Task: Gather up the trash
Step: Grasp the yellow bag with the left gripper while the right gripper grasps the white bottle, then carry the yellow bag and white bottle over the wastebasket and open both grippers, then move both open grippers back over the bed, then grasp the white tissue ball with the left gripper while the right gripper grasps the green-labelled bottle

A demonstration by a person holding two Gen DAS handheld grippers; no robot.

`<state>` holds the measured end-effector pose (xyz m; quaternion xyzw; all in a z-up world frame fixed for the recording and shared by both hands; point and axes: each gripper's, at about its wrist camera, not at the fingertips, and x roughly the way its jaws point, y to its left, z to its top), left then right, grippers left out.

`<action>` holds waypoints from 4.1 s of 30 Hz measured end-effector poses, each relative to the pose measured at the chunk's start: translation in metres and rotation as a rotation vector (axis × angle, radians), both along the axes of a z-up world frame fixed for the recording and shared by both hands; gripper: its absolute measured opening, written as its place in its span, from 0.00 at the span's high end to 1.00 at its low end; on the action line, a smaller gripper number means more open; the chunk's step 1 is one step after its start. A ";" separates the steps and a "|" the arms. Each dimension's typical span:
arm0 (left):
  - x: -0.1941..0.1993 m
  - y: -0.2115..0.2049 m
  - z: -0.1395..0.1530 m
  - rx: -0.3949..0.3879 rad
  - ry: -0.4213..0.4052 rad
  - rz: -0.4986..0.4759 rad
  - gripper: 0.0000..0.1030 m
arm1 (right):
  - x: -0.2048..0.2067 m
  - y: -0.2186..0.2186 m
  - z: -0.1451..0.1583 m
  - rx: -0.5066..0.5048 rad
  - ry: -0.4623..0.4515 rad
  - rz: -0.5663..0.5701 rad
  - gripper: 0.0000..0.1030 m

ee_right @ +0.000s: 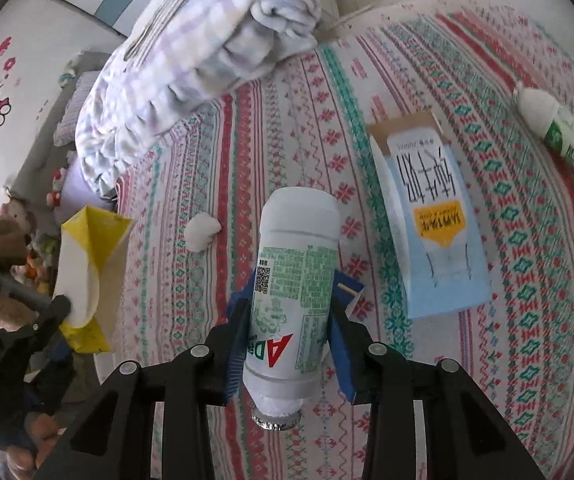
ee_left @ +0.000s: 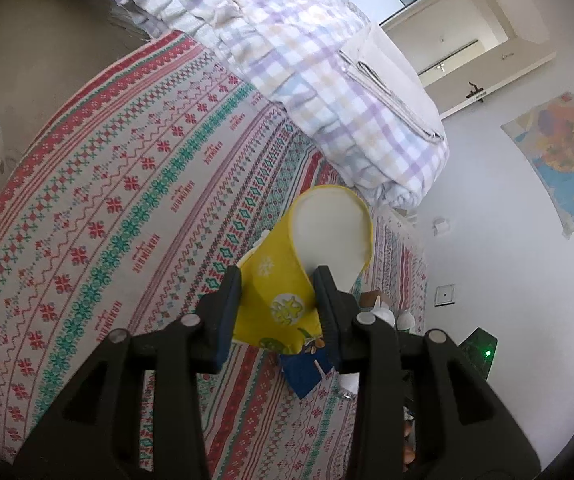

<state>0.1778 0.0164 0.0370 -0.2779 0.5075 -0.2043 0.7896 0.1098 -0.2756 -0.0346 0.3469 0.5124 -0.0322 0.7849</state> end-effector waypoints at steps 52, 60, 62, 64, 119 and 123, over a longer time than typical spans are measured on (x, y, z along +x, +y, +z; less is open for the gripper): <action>-0.034 0.319 -0.104 -0.381 0.349 0.913 0.46 | 0.143 0.421 0.003 0.120 -0.162 0.610 0.63; -0.063 0.346 -0.086 -0.362 0.262 1.107 0.31 | 0.151 0.449 -0.004 0.037 -0.145 0.620 0.61; -0.069 0.350 -0.084 -0.377 0.258 1.136 0.31 | 0.154 0.450 -0.006 0.025 -0.131 0.609 0.58; -0.076 0.350 -0.082 -0.381 0.248 1.182 0.31 | 0.158 0.457 -0.008 0.041 -0.132 0.607 0.56; 0.039 -0.135 -0.040 0.617 -0.197 -0.314 0.23 | -0.012 -0.142 0.043 -0.341 0.017 -0.223 0.40; 0.052 -0.147 -0.055 0.677 -0.186 -0.358 0.23 | -0.001 -0.124 0.033 -0.384 0.056 -0.154 0.40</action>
